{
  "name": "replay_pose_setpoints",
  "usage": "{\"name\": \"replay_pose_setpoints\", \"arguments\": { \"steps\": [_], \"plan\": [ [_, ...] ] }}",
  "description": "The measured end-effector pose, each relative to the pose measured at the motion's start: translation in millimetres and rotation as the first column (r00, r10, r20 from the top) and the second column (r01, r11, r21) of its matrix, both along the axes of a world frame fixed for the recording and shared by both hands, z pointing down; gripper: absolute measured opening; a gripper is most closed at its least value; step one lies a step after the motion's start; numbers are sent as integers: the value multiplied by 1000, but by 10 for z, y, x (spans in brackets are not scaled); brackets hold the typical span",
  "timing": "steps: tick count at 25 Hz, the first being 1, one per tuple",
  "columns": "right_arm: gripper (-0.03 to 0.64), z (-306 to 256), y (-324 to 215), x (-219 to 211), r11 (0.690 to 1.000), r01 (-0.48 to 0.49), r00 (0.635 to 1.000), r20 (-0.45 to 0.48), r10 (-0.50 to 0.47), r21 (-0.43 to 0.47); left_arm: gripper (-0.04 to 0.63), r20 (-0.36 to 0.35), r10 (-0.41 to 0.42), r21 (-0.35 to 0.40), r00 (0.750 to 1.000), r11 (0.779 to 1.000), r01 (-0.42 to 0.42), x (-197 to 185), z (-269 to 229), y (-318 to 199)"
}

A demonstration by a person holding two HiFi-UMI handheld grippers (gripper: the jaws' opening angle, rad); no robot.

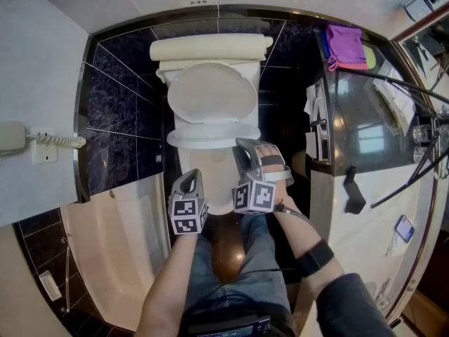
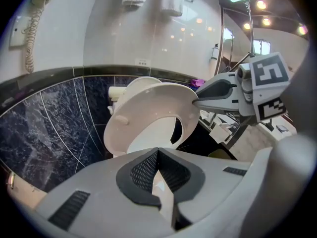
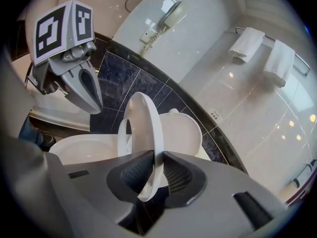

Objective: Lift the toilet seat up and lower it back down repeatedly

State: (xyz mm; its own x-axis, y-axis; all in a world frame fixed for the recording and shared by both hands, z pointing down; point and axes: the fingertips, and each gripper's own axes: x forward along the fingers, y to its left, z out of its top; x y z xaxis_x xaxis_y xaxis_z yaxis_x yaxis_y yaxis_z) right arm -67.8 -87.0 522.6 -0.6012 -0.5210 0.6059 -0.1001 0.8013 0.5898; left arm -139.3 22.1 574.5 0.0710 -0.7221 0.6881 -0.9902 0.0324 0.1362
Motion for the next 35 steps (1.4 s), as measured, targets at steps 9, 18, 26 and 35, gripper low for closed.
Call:
{"name": "replay_pose_setpoints", "arguments": {
  "steps": [9, 18, 26, 35],
  "plan": [
    [84, 335, 842, 275, 998, 60, 991, -116, -63, -26, 0, 6, 5, -1, 1000, 1000, -5, -3, 173, 248],
    [89, 719, 1456, 522, 994, 90, 975, -195, -102, -68, 0, -62, -7, -52, 998, 999, 4, 203, 534, 697],
    [37, 969, 1961, 814, 989, 77, 972, -210, -103, -129, 0, -92, 9, -129, 996, 991, -21, 370, 1072, 1193],
    [20, 1563, 1872, 1018, 969, -128, 980, -175, 91, -213, 0, -89, 74, -210, 993, 974, -91, 645, 1859, 1711]
  ]
}}
